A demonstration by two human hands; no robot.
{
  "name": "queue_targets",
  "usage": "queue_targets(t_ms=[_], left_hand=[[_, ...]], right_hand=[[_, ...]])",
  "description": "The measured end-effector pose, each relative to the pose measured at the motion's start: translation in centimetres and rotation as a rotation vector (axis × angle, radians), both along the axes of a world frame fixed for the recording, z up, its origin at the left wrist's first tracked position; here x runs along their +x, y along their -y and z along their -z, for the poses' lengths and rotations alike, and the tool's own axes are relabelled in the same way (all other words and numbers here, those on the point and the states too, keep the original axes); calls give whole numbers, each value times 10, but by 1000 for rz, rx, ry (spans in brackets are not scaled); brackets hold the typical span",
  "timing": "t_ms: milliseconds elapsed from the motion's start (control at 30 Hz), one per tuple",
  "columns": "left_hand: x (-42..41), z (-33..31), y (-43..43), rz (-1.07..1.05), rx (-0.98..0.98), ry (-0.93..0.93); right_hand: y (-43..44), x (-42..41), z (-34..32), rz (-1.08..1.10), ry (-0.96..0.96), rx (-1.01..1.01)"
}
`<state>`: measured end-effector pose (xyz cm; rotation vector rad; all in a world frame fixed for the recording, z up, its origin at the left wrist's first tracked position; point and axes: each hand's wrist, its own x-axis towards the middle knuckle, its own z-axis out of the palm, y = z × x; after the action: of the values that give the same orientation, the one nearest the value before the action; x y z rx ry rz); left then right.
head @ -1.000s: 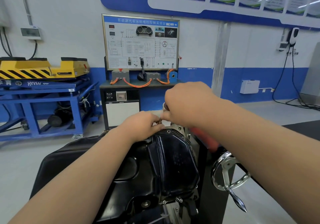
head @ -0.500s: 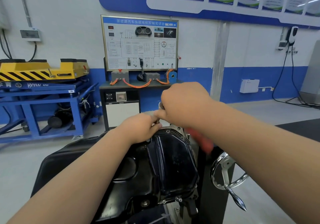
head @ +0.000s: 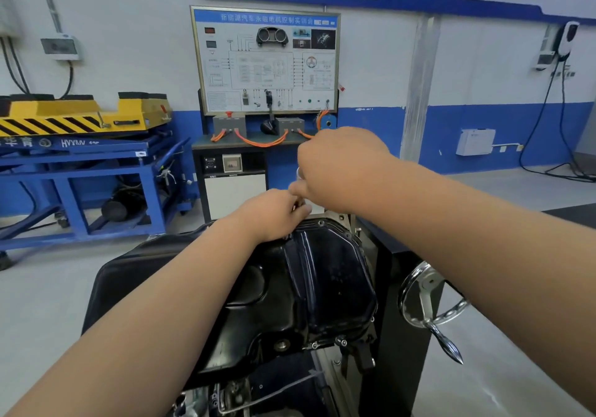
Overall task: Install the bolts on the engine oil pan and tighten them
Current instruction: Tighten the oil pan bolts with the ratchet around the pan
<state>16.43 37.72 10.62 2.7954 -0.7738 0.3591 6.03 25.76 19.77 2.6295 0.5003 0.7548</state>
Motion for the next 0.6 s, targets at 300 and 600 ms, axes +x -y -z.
queue_targets(t_ms=[300,600], left_hand=[[-1,2,4,-30,-6,22],[-1,2,2,47,31,34]], right_hand=[[3,-1,-13,-77,-18,-176],[-5,-2,1,58,-115,14]])
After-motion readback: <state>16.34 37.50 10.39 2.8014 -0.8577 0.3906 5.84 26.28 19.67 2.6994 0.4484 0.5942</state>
